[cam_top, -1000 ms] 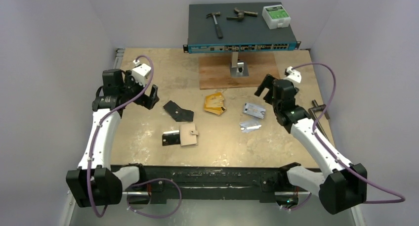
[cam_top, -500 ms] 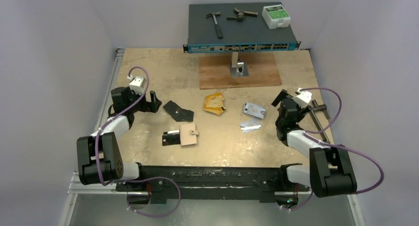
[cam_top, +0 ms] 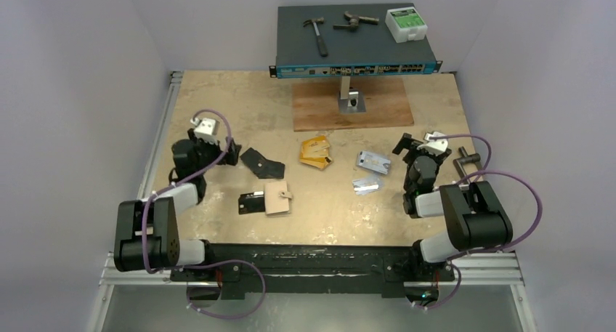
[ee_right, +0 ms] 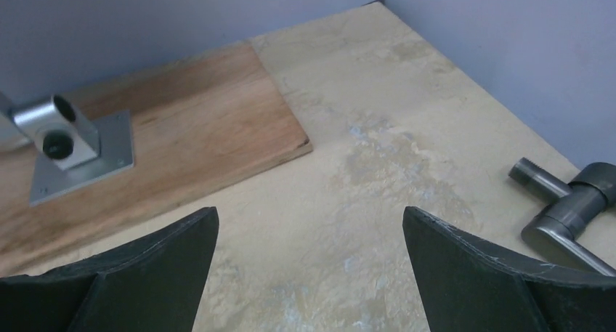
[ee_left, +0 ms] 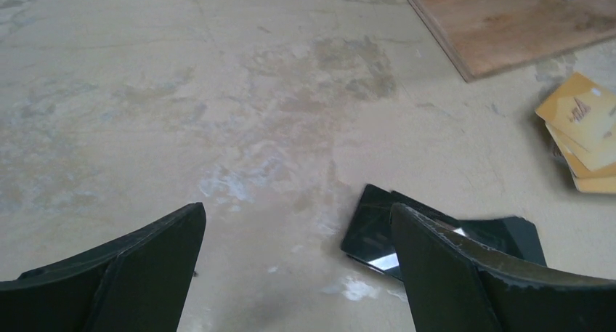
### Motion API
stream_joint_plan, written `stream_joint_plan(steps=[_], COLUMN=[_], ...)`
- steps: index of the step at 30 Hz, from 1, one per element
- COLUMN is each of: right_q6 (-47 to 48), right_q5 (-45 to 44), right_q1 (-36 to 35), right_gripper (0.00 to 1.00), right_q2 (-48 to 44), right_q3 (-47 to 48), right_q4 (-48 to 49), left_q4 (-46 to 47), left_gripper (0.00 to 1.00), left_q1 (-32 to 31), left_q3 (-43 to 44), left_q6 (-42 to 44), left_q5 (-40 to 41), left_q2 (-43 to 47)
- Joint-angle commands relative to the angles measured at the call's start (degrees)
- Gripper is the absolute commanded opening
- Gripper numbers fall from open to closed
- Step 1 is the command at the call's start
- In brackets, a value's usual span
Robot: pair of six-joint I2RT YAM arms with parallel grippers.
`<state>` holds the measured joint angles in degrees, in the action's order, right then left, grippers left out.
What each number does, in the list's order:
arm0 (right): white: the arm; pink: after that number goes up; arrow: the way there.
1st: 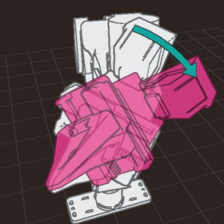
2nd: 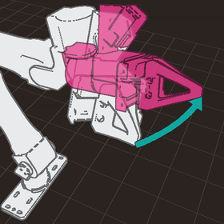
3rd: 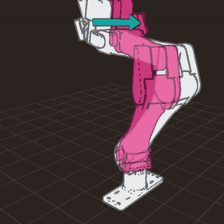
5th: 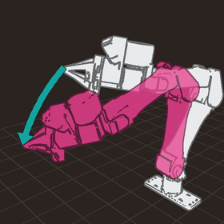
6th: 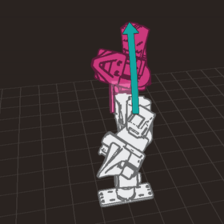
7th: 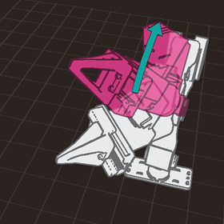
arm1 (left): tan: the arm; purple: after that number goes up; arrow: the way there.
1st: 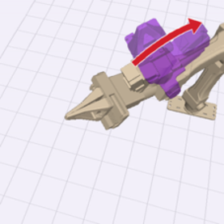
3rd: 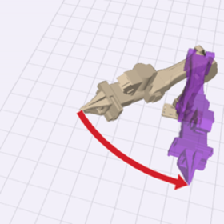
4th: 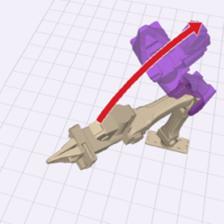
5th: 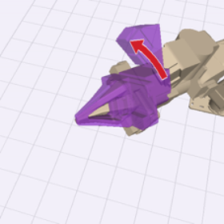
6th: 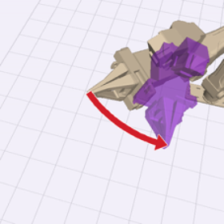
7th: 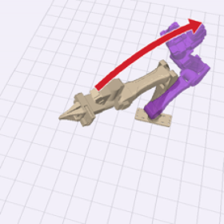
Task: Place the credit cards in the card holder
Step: Reset both arms
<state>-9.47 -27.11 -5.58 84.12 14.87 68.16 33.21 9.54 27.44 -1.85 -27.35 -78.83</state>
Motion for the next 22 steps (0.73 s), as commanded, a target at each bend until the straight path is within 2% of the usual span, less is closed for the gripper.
stream_joint_plan(steps=[1,2,3,4,6,7,9,11,13,15,22], right_q6=[3.8,4.9,4.7,2.8,4.0,4.3,2.7,4.0,4.7,4.5,4.6], right_q5=[5.0,4.8,3.3,3.7,3.5,3.4,3.3,1.9,2.1,2.0,2.0], right_q1=[-0.7,-0.7,-0.7,-0.6,-0.5,-0.5,-0.5,-0.6,-0.5,-0.6,-0.6], right_gripper=[0.99,0.99,0.99,0.99,0.99,0.99,0.99,0.99,0.99,0.99,0.99], right_q2=[1.3,2.7,2.9,1.7,3.0,2.7,1.4,2.2,2.5,2.3,2.4], right_q3=[-1.5,-0.3,1.7,2.6,1.9,1.8,1.6,1.3,1.2,1.3,1.3], right_q4=[9.8,11.5,7.6,2.8,7.2,7.1,4.2,6.3,7.4,7.0,7.2], left_q4=[27.5,30.6,21.3,16.2,21.2,17.7,22.2,18.4,21.7,19.1,20.4], left_gripper=[1.0,1.0,1.0,1.0,1.0,1.0,1.0,1.0,1.0,1.0,1.0], left_q1=[-8.2,-8.3,-8.3,-7.9,-5.8,-5.7,-5.7,-5.7,-5.7,-5.7,-5.7], left_q3=[-13.2,-14.1,-11.7,-8.8,-10.1,-9.5,-10.3,-9.7,-10.3,-9.7,-10.0], left_q6=[5.2,5.0,5.2,5.0,2.8,4.1,3.5,3.9,3.5,3.7,3.6], left_q5=[13.5,13.8,14.1,14.5,10.8,9.9,9.5,9.6,9.5,9.7,9.8], left_q2=[0.8,-0.3,2.3,2.4,1.0,2.2,0.9,2.1,1.1,1.8,1.4])
